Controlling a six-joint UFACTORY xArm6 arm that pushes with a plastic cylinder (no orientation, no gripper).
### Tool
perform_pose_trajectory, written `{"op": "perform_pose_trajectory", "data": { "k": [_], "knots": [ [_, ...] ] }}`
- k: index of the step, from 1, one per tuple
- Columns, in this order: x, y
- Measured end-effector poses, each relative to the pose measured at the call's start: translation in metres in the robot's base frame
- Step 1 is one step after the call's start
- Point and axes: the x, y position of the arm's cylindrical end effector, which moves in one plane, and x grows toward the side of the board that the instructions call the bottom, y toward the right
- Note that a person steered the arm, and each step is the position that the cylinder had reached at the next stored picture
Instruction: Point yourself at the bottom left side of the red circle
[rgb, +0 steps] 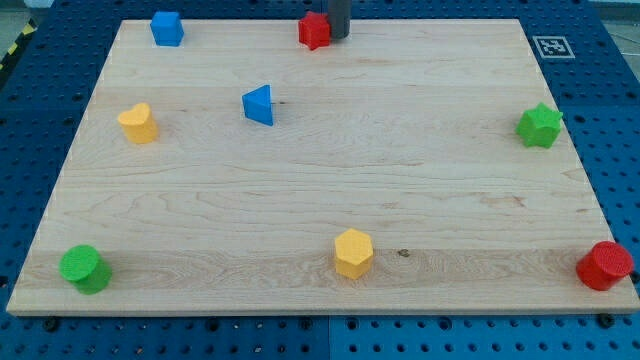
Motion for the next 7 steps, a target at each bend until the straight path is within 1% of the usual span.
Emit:
{"op": "perform_pose_trajectory", "data": {
  "k": [2,3,4,5,6,7],
  "knots": [
    [0.003,-0.036],
    [0.003,-0.044],
    [0.003,-0.016],
    [0.026,0.045],
    [0.072,0.085],
    [0.122,0.092]
  ]
}}
